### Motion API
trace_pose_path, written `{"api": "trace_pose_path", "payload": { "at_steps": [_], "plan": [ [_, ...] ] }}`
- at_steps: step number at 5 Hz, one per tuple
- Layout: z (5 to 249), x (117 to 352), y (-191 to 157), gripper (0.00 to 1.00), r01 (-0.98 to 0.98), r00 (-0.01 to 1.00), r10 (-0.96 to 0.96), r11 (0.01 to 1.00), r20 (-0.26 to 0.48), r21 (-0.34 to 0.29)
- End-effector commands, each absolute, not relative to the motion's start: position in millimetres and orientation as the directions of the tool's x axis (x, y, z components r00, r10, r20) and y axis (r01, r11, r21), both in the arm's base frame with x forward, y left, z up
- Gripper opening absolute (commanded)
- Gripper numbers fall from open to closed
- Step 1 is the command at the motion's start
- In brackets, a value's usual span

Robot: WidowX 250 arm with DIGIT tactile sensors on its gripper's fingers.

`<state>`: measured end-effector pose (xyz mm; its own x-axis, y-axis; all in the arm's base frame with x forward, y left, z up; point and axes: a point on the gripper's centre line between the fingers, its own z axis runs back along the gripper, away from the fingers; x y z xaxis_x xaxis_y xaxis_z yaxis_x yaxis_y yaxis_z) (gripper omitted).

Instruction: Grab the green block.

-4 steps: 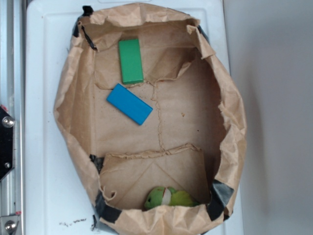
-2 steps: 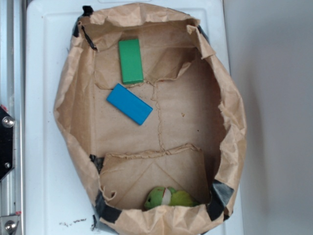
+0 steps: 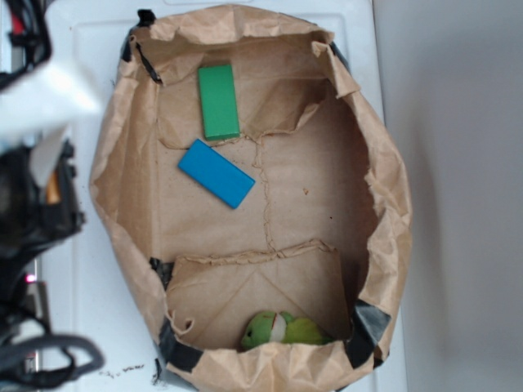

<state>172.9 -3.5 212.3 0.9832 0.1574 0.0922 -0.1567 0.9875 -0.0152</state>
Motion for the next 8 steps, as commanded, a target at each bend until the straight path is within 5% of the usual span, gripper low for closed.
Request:
{"api": "trace_pose_path", "payload": {
  "at_steps": [1,3,4,5,8],
  "plan": [
    [206,221,20,1.0,-0.313,0.931,0.322,0.946,0.169,-0.08],
    [190,241,8,1.0,-0.633,0.748,0.642,0.766,0.168,-0.109],
    [191,247,10,1.0,-0.793,0.551,0.803,0.589,0.228,-0.156],
    [186,244,15,1.0,-0.824,0.47,0.852,0.517,0.23,-0.232],
    [179,240,15,1.0,-0.905,0.35,0.918,0.383,0.186,-0.184]
  ]
}}
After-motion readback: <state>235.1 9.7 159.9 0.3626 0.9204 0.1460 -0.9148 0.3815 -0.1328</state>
